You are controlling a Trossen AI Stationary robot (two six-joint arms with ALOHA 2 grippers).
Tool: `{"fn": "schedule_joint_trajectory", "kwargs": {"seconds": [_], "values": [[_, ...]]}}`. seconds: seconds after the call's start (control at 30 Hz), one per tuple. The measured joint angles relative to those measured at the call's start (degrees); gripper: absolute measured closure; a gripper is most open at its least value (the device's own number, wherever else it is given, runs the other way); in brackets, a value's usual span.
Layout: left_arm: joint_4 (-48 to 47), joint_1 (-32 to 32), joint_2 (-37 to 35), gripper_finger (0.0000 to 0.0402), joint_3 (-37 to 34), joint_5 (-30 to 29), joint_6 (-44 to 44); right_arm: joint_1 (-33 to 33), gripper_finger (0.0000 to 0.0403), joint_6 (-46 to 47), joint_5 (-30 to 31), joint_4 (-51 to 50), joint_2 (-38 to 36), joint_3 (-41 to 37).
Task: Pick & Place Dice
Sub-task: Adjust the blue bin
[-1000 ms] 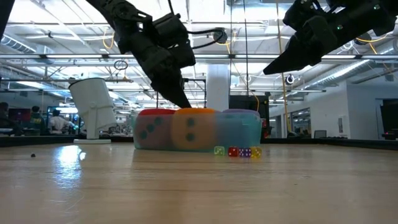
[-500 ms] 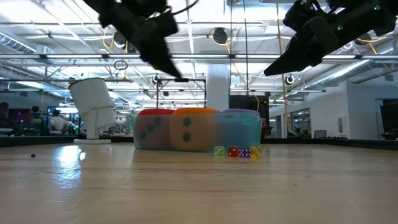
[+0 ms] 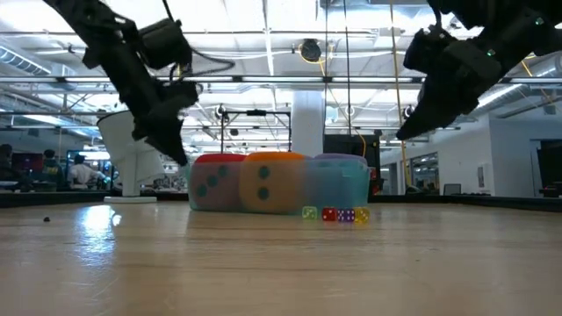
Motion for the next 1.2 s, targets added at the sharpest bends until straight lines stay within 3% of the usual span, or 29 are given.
{"fn": "schedule_joint_trajectory", "kwargs": {"seconds": [0.2, 0.57, 0.8, 1.2], "values": [[0.48, -0.02, 4.96, 0.0400, -0.71, -3.00, -4.99, -0.06, 0.0403, 3.30, -1.33, 0.82, 5.78, -0.33], [13.48, -2.51, 17.48, 0.0400, -0.23, 8.04, -2.11, -6.90, 0.0403, 1.14, 0.10, 8.78, 13.30, -3.32], [14.46, -6.32, 19.01, 0.0400, 2.54, 7.67, -1.90, -12.49, 0.0403, -2.93, -4.27, 11.43, 13.97, -3.23], [13.85, -7.50, 18.66, 0.0400, 3.58, 7.46, -2.60, -16.73, 0.0403, -5.35, -4.69, 12.52, 13.97, -3.32]]}}
